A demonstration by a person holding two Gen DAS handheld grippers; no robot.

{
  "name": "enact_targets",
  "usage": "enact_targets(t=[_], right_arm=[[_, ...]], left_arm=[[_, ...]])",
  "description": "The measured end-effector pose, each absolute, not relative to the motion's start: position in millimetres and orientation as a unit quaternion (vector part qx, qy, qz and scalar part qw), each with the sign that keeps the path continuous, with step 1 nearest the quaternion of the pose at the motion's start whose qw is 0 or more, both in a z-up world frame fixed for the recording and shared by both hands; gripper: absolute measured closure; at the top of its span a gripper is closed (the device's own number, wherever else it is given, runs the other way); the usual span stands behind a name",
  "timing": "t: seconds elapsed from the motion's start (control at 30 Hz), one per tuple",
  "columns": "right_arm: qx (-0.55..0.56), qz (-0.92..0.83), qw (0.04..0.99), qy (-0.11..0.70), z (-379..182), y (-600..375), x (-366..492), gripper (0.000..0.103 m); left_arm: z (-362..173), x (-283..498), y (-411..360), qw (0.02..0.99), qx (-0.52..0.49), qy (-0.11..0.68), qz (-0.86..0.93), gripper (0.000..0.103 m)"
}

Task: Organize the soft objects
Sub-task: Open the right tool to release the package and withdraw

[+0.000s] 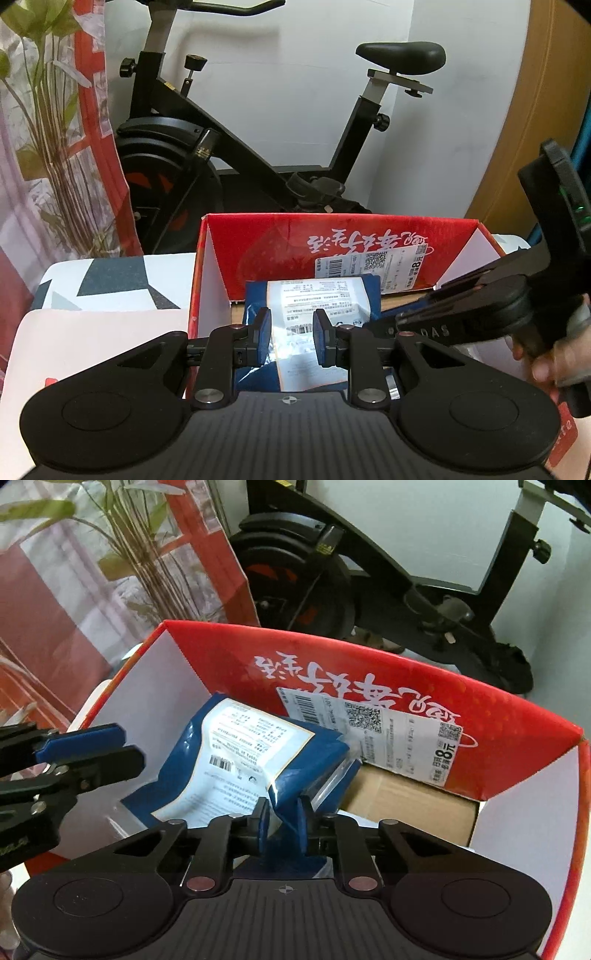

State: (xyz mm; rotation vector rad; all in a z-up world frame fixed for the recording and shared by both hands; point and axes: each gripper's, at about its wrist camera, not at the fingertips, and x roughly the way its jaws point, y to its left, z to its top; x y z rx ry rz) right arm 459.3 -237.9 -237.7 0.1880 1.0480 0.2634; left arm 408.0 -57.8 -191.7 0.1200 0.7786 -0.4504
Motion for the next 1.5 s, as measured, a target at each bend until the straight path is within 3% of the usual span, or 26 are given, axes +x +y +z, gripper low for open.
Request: enact_targets(t=[0.1,0.17,0.3,0.5,0.6,0.67,0.7,0.77,0.8,1.13,1.5], right_arm=[[0.099,0.101,0.854,0.501,-237.7,-243.2,457.0,0.084],[0.086,0.087,0.862,0.492,-230.1,-244.4,451.8,0.072],[0.075,0.082,0.871,0.479,-211.4,-249.3,435.0,0.068],[0.058,0.073,0.888,0.45,-191.0,-257.1,393.0,0.036],[0.057,0.075,0.897,0.432,-182.5,-260.1,368.7,0.018],[0.042,0.07,0.907,0.414,-175.8,-257.6,350.9,0.0],[0.033,0.07,0.912,0.402,-171.7,-256.7,341.7,0.001],[0.03,0.071,0.922,0.38,-164.3,-256.1,323.8,0.0],[0.034,0.072,0.925,0.373,-161.5,-256.8,316.5,0.0],[0.109,0.066,0.942,0.311,-171.9,-268.1,227.5,0.0],[0.084,0.044,0.935,0.343,-237.5,-250.1,153.9,0.0]], left_arm=[[-189.5,405.3,-56.4,0.9,0.059,0.374,-0.216,0.077],[-188.0,403.2,-56.2,0.901,0.062,0.373,-0.214,0.077],[-183.4,397.5,-55.2,0.903,0.059,0.37,-0.211,0.077],[-171.4,378.9,-51.7,0.906,0.057,0.36,-0.215,0.075],[-165.9,365.5,-48.7,0.907,0.052,0.356,-0.22,0.058],[-162.2,353.9,-46.0,0.908,0.048,0.35,-0.223,0.038],[-160.9,348.9,-45.3,0.909,0.048,0.348,-0.226,0.033],[-157.4,336.1,-42.8,0.91,0.044,0.341,-0.233,0.008],[-156.3,329.5,-41.2,0.91,0.041,0.338,-0.237,0.004],[-165.7,254.7,-18.5,0.91,0.034,0.325,-0.256,0.0],[-232.3,195.9,8.7,0.898,0.022,0.376,-0.226,0.0]])
